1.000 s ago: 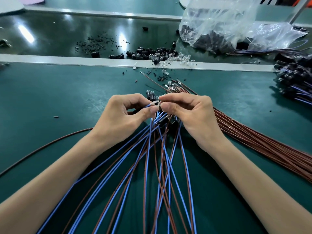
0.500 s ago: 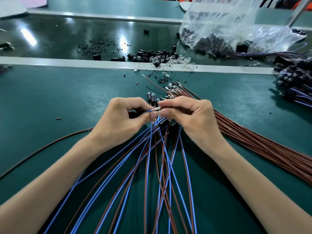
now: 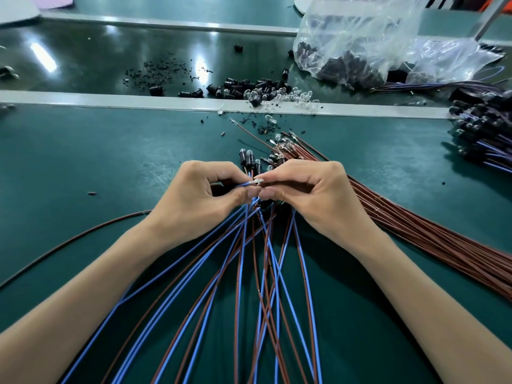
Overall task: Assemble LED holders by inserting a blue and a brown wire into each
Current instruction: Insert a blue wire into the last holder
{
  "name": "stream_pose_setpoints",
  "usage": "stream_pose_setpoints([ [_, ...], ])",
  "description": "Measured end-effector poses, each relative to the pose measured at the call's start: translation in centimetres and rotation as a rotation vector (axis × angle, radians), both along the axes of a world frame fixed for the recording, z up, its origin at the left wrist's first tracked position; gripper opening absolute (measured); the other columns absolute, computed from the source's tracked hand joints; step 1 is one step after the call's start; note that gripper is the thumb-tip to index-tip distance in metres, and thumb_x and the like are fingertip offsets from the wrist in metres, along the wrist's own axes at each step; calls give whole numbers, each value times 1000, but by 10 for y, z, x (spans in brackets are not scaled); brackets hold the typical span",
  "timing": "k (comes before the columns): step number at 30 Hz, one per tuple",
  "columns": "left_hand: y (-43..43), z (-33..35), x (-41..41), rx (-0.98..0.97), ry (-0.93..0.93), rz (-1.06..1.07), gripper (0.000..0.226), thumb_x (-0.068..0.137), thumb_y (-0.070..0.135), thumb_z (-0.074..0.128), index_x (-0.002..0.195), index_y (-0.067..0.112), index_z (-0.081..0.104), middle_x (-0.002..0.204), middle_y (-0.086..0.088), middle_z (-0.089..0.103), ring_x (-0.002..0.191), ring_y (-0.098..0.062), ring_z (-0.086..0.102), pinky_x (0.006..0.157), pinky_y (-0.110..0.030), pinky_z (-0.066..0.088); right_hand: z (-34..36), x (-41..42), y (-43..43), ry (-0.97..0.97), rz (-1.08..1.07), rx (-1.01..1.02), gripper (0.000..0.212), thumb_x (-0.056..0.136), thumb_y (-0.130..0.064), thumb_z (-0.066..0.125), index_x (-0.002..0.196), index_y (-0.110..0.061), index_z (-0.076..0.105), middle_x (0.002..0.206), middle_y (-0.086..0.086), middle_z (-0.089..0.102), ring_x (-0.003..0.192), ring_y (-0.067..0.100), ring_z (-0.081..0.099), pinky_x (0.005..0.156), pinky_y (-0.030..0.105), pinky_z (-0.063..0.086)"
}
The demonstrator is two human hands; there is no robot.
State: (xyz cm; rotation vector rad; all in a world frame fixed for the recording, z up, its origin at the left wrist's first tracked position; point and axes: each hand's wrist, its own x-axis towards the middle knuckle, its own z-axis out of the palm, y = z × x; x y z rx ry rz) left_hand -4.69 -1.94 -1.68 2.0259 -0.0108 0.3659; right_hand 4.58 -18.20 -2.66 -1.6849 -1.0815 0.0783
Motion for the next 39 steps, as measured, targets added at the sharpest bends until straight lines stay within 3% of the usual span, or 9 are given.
stream_pose_setpoints([
  [3, -1, 0, 0, 10, 1, -5, 19, 76, 30, 66, 75, 12, 71, 66, -4, 68, 60, 0, 55, 58, -14, 42, 0, 2, -1, -161, -9, -17, 21, 78, -6, 74, 97, 1, 73, 87, 6, 71, 76, 13, 67, 73, 31, 56],
  [8, -1, -1, 0, -14, -1, 0, 18, 77, 31, 69, 74, 13, 70, 70, -9, 68, 63, -10, 57, 60, -33, 47, -2, 2, 1, -332, -40, -3, 15, 80, -4, 72, 93, 2, 73, 81, 6, 68, 68, 11, 63, 67, 25, 54],
  [13, 0, 1, 0, -6, -22, -7, 9, 78, 26, 67, 72, 19, 69, 66, -9, 65, 60, -10, 53, 55, -35, 42, -1, -1, 1, -239, -44, 41, 14, 81, -5, 70, 93, 2, 73, 77, 9, 68, 60, 14, 65, 60, 33, 55],
  [20, -3, 3, -2, -26, -43, 5, 13, 79, 30, 73, 72, 19, 70, 65, -7, 65, 60, -13, 53, 54, -39, 41, 1, -4, 2, -308, -82, 56, 9, 85, -3, 67, 90, 1, 73, 75, 10, 69, 59, 14, 63, 59, 27, 53],
  [25, -1, 5, -2, -135, -26, -10, 6, 82, 28, 67, 78, 27, 71, 71, 6, 70, 66, 0, 59, 63, -16, 46, 0, -7, 2, -221, -114, 74, 12, 87, -2, 64, 95, 0, 72, 80, 0, 70, 64, 11, 66, 62, 25, 56],
  [29, -4, 5, -1, -121, -77, 23, 5, 83, 26, 67, 80, 24, 69, 70, 9, 68, 62, 0, 57, 58, -10, 42, 0, -9, 3, -192, -159, 97, 13, 85, -8, 67, 96, -3, 72, 84, -4, 70, 73, 6, 68, 69, 20, 55],
  [35, -4, 1, 0, -100, -93, 69, 8, 79, 28, 66, 83, 22, 70, 71, 7, 67, 68, -4, 58, 62, -28, 50, 0, -8, 2, 16, -144, 120, 12, 82, -12, 72, 94, -11, 73, 92, -1, 72, 87, 10, 68, 81, 30, 55],
  [39, -4, 0, 0, -92, -109, 88, 8, 80, 31, 67, 85, 27, 69, 74, 9, 69, 67, -4, 61, 61, -33, 53, 0, -7, 3, 42, -99, 142, 18, 81, -2, 71, 94, -14, 71, 92, 5, 68, 87, 17, 66, 79, 29, 54],
])
